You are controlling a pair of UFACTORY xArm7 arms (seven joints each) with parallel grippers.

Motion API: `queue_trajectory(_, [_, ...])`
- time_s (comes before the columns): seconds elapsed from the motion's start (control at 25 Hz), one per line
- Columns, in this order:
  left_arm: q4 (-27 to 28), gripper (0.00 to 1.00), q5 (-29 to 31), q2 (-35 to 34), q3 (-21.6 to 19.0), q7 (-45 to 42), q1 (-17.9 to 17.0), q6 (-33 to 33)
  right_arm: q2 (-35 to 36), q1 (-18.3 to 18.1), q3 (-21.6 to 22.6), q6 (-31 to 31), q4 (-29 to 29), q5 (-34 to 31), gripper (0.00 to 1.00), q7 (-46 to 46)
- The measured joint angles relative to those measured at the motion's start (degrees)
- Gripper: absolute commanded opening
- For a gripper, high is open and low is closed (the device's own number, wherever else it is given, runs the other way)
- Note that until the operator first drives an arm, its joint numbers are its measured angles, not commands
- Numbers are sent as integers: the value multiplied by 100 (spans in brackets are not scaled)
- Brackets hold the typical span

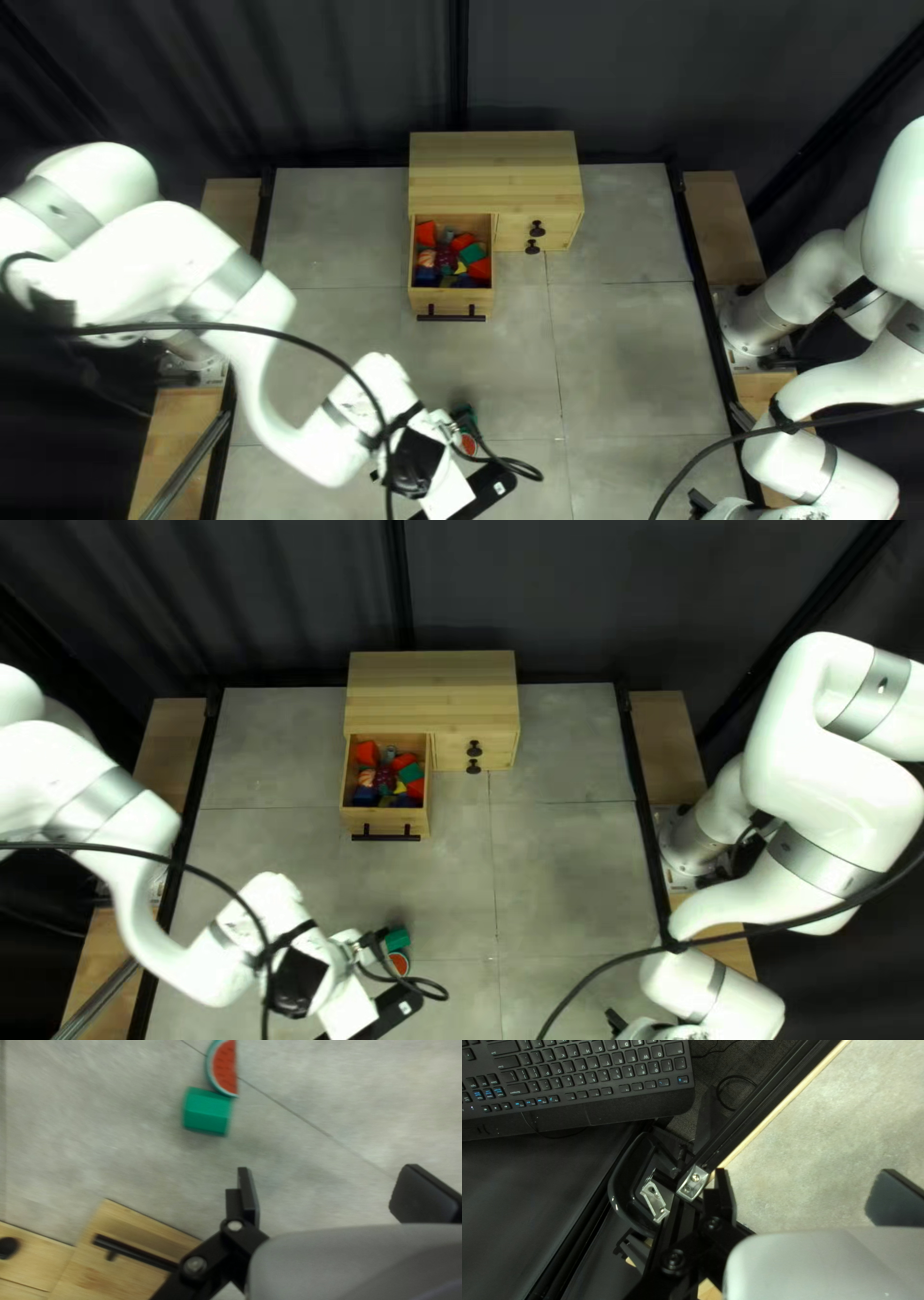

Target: Open drawers and place objects into drawer and close

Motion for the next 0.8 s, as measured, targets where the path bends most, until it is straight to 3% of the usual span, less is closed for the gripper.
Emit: queue_trajectory(0.8, [25, 100, 267, 787, 212, 636, 392, -971, 0, 0, 0, 0, 0, 0, 100, 0])
